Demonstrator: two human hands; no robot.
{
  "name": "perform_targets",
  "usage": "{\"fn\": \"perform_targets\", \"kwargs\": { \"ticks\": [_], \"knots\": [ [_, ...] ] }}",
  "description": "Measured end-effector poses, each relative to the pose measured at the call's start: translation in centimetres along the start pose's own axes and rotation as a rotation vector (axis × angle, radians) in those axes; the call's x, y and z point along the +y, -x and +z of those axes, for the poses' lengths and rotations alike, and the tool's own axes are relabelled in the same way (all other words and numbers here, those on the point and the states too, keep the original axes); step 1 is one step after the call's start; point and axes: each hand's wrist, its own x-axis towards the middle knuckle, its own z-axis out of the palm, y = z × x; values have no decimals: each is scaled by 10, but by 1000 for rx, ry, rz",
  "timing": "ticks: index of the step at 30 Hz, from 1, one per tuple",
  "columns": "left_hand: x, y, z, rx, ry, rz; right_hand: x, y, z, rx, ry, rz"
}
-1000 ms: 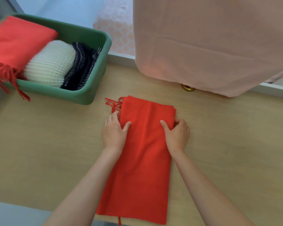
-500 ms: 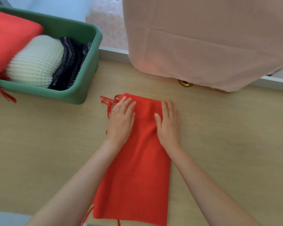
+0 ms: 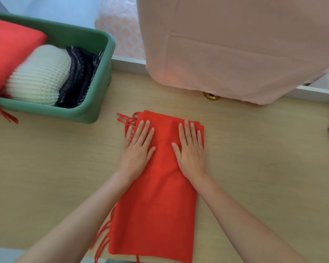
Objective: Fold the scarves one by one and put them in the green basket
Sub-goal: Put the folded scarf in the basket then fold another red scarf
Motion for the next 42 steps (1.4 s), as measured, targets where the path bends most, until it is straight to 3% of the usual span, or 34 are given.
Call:
{"fn": "perform_targets", "kwargs": {
  "ticks": [4, 9, 12, 17, 23, 27, 32, 38, 42],
  "knots": [
    [30, 87, -23, 20, 132, 202, -24, 89, -19, -21, -131, -96],
    [3, 159, -13, -173, 98, 287, -19, 176, -5, -180, -32, -112],
    [-14, 168, -11, -259, 121, 231, -13, 183, -4, -266, -23, -106],
    [-11, 164, -19, -256, 91, 241, -17, 177, -14, -370, -43, -75],
    [-13, 196, -36, -214, 222, 428, -4, 209, -47, -494, -206, -288],
    [-27, 218, -31, -286, 216, 415, 8, 246, -35, -403, -164, -352],
    [-36, 203, -36, -303, 335, 413, 16, 243, -29, -275, -296, -304],
    [-36, 199, -36, -208, 364, 457, 12, 243, -25, -82, -263, -364],
    [-35, 192, -39, -193, 462, 419, 6, 237, -34, -92, -343, -274]
  ]
}}
